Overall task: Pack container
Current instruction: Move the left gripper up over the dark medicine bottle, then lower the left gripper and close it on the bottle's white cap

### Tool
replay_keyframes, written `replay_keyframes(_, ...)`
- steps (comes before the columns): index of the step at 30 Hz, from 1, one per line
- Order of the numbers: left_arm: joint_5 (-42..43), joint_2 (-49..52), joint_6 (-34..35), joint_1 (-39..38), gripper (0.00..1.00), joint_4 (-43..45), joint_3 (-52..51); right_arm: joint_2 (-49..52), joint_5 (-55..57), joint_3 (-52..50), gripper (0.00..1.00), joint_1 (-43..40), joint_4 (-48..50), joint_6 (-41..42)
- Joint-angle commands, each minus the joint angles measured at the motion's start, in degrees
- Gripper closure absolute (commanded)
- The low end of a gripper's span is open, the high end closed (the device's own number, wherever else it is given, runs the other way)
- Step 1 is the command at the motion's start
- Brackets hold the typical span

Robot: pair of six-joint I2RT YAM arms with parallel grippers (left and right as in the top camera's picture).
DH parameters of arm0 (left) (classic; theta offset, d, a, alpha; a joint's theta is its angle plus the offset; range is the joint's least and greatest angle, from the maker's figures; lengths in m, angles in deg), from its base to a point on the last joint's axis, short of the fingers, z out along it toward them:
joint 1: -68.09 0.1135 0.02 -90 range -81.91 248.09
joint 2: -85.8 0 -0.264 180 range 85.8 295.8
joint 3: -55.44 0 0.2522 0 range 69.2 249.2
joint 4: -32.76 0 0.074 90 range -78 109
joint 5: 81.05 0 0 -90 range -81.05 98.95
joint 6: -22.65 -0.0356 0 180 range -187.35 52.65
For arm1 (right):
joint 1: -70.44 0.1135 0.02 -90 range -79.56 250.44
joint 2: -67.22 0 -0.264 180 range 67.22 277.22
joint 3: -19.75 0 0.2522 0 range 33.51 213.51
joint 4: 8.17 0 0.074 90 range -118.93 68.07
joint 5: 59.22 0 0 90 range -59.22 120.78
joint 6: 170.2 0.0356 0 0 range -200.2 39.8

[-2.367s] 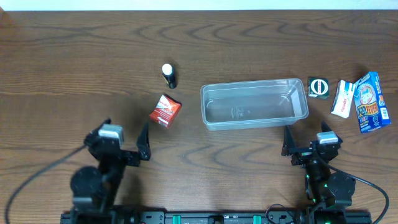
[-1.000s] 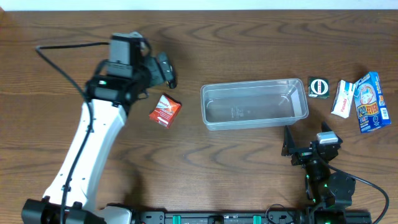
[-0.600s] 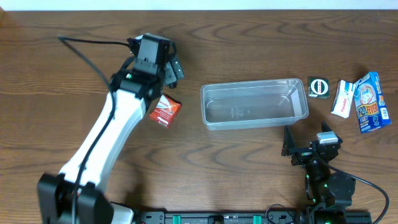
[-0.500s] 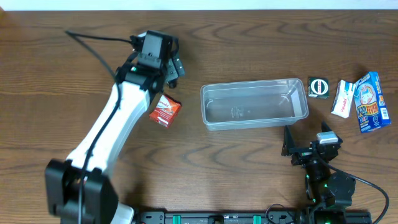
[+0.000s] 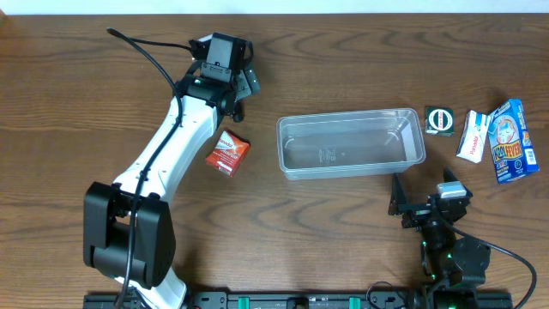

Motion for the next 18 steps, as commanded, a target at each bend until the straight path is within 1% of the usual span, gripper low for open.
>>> replay_keyframes(1, -1.4, 1.16, 0.68, 0.55, 0.02, 1.36, 0.92, -0.13, -0.24, -0.11, 0.01, -0.79, -0.24, -0.02)
replay_keyframes(5, -1.38, 1.95, 1.36, 0.48, 0.01, 2.05, 0.76, -0.13, -0.24, -0.11, 0.01, -0.79, -0.24, -0.02)
replay_keyframes(7, -1.38, 2.56, 2.82, 0.48, 0.05, 1.9, 0.76, -0.13, -0.22, -0.11, 0.01, -0.79, -0.24, -0.02)
replay_keyframes(10, -1.36, 3.82, 4.39, 0.48, 0.07, 1.53, 0.76, -0.13, -0.24, -0.11, 0.01, -0.79, -0.24, -0.02)
replay_keyframes(13, -1.38, 4.63, 5.03, 0.48, 0.14, 0.55, 0.76, -0.13, -0.24, -0.11, 0.01, -0.79, -0.24, -0.02)
replay_keyframes(18, -1.36, 5.27, 5.01, 0.48, 0.17, 0.26, 0.7, -0.13, -0.22, -0.11, 0.01, -0.79, -0.24, -0.02)
